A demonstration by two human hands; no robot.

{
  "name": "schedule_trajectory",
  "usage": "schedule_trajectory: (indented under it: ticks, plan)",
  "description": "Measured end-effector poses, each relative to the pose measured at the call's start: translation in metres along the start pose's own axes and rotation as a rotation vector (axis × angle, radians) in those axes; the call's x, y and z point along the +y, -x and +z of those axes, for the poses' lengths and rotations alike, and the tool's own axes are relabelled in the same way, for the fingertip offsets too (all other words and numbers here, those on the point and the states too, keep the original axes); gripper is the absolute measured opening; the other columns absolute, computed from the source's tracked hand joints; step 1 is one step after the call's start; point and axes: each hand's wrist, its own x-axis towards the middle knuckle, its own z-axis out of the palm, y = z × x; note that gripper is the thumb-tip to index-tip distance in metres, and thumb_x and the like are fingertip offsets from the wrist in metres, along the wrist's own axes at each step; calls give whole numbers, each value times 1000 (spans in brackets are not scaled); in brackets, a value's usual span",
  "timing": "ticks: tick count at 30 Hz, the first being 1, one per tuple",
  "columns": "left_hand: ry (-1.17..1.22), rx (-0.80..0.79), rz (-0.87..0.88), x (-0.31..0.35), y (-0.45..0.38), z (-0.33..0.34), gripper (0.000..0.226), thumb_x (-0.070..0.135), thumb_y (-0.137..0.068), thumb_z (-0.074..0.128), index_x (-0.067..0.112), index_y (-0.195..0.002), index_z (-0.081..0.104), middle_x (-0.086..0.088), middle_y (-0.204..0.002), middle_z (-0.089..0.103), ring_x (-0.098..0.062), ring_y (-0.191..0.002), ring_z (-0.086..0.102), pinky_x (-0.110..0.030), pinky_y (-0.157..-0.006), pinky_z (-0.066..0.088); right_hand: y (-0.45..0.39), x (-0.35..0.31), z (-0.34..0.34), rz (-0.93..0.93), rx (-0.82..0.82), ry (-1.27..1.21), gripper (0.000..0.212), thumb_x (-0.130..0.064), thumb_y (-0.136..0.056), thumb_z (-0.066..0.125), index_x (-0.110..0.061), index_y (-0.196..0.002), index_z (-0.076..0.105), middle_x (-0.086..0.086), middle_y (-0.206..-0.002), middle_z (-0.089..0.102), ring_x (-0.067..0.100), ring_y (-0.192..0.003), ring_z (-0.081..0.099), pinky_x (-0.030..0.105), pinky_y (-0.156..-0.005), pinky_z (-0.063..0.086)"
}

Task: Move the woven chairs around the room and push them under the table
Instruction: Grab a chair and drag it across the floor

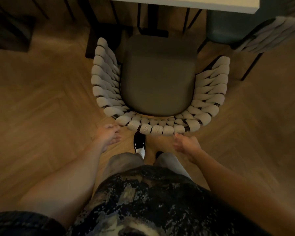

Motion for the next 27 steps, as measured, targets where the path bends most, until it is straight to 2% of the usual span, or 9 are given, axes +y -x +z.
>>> schedule_trajectory:
  ticks: [5,8,11,13,16,19,21,23,27]
  plan:
    - [-279,-34,-8,-48,32,-9,10,18,-98,62,18,-108,63,-9,-101,67,-21,-83,65,-33,-71,59,10,7,12,-143,-89,514,56,-49,-92,67,-20,-139,56,5,-126,67,24,-113,66,46,-100,54]
    - [-319,-50,-21,-85,48,-17,13,23,-99,60,18,-110,63,-10,-98,66,-21,-82,60,-34,-72,53,25,8,25,-283,-171,899,61,-48,-96,62,-20,-148,48,1,-143,57,22,-131,53,38,-108,44]
    - [-373,-6,28,-122,65,-29,21,31,-97,61,18,-114,65,-8,-98,69,-24,-89,65,-38,-78,53,35,12,43,-321,-266,1126,69,-56,-92,63,-26,-151,42,1,-148,54,24,-135,50,45,-110,43]
    - [-381,38,50,-147,77,-37,24,33,-96,62,19,-116,65,-9,-108,69,-26,-101,66,-38,-86,53,42,16,58,-362,-305,1303,72,-60,-90,62,-28,-151,41,2,-147,54,25,-137,48,47,-110,43]
    - [-282,78,35,-184,96,-53,20,27,-98,61,14,-114,65,-9,-109,68,-26,-105,64,-32,-75,49,50,27,84,-390,-362,1434,71,-57,-91,64,-25,-150,43,4,-148,53,26,-139,45,45,-110,43]
    - [-141,130,22,-228,110,-72,16,17,-98,61,9,-110,67,-11,-118,67,-27,-105,64,-37,-89,51,65,38,114,-414,-398,1551,68,-55,-92,64,-24,-149,44,6,-142,58,26,-137,47,44,-109,45]
    - [-68,191,8,-257,121,-88,8,14,-97,62,12,-101,68,-12,-116,69,-27,-98,65,-38,-89,53,77,45,137,-436,-420,1628,64,-51,-95,63,-22,-149,44,6,-131,66,26,-136,47,43,-109,44]
    - [20,201,-26,-287,129,-103,6,20,-98,62,15,-96,66,-10,-117,68,-26,-103,64,-38,-90,52,87,55,161,-462,-435,1691,63,-49,-95,63,-22,-148,45,6,-129,66,26,-137,47,44,-109,44]
    - [148,270,-117,-347,147,-132,16,23,-99,62,14,-111,65,-4,-114,62,-23,-110,60,-39,-96,48,111,80,213,-511,-452,1823,60,-49,-93,66,-22,-144,50,7,-141,57,26,-133,50,40,-106,46]
